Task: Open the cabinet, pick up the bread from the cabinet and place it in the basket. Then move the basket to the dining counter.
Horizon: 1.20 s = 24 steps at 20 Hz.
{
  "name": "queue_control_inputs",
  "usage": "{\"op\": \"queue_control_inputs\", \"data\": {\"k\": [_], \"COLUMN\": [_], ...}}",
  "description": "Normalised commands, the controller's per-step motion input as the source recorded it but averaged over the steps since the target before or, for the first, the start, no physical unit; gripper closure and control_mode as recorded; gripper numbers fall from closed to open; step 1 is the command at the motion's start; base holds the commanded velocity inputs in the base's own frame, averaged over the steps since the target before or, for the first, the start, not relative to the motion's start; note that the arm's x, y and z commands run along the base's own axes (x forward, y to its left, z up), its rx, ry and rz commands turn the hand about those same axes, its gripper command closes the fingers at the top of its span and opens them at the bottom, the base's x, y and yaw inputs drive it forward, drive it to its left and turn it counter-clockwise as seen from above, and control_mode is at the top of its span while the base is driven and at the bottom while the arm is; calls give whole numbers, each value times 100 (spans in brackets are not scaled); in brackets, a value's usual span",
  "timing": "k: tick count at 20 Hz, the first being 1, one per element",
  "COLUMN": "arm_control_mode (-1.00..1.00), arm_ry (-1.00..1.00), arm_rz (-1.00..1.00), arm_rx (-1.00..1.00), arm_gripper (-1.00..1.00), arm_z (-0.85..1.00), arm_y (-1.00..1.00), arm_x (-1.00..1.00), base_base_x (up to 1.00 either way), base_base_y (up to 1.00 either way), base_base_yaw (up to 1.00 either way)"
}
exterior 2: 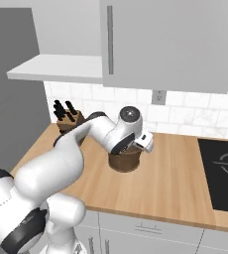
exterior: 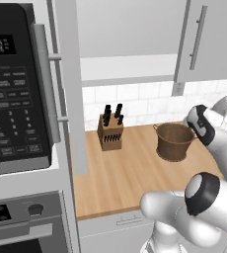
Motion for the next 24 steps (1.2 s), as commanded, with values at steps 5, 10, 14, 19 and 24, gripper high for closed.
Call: {"op": "queue_control_inputs", "data": {"k": [5,10,14,19,24], "arm_control_mode": [-100,-100,-100,-100,-100], "arm_ry": [12,7,0,0,0], "arm_rz": [-55,-8,2,1,0], "arm_rx": [29,40,20,1,0], "arm_gripper": [-100,-100,-100,-100,-100], "arm_z": [1,3,0,0,-25], "arm_y": [-31,2,28,34,15], "arm_x": [-57,-39,-7,5,20], "base_base_x": [0,0,0,0,0], "base_base_y": [0,0,0,0,0], "base_base_yaw": [0,0,0,0,0]}}
